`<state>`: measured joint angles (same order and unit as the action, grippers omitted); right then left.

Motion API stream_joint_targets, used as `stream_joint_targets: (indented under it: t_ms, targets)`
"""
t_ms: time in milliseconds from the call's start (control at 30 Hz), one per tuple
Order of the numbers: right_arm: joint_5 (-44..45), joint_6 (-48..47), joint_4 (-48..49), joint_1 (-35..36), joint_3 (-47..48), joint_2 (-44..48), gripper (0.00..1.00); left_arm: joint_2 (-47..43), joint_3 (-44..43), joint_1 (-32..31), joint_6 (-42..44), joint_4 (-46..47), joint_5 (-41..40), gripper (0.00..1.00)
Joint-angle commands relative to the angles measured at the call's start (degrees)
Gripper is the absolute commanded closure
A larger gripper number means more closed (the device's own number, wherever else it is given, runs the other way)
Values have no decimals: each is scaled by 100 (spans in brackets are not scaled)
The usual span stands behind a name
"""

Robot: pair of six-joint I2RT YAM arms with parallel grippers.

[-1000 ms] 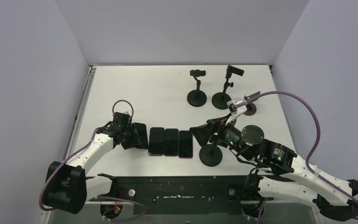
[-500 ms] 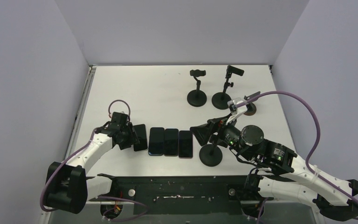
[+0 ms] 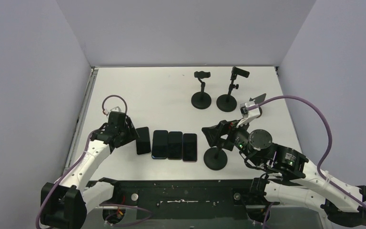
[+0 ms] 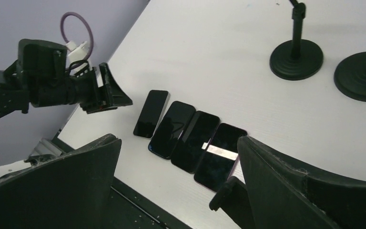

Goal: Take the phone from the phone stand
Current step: Place the phone at the center of the board, then reset both arms

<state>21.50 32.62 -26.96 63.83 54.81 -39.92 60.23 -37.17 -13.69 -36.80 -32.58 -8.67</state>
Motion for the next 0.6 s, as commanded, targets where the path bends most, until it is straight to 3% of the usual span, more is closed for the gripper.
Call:
stream_joint_targets:
  t_ms: [0,133,167,200,300,433,567]
  targets:
    - [1028,22,-383,7,443,96,0,-111,-463,20,123,-165,-400,40]
    - [1527,14,-720,6,655,52,0,-272,-662,-165,32,-104,-1016,34]
    - [1623,9,-791,6,705,42,0,-336,-698,-292,-43,-78,-1307,14]
    - [1716,12,-843,11,737,28,0,-381,-742,-484,-85,-68,-1624,4]
    - [1955,-8,-955,9,828,8,0,-545,-853,-1137,-354,-100,-2652,3]
    - [2369,60,-1074,6,940,-56,0,-748,-825,-1215,-583,16,-2474,3]
    - [2852,358,-1156,6,930,-94,0,-827,-770,-1222,-236,199,-2215,3]
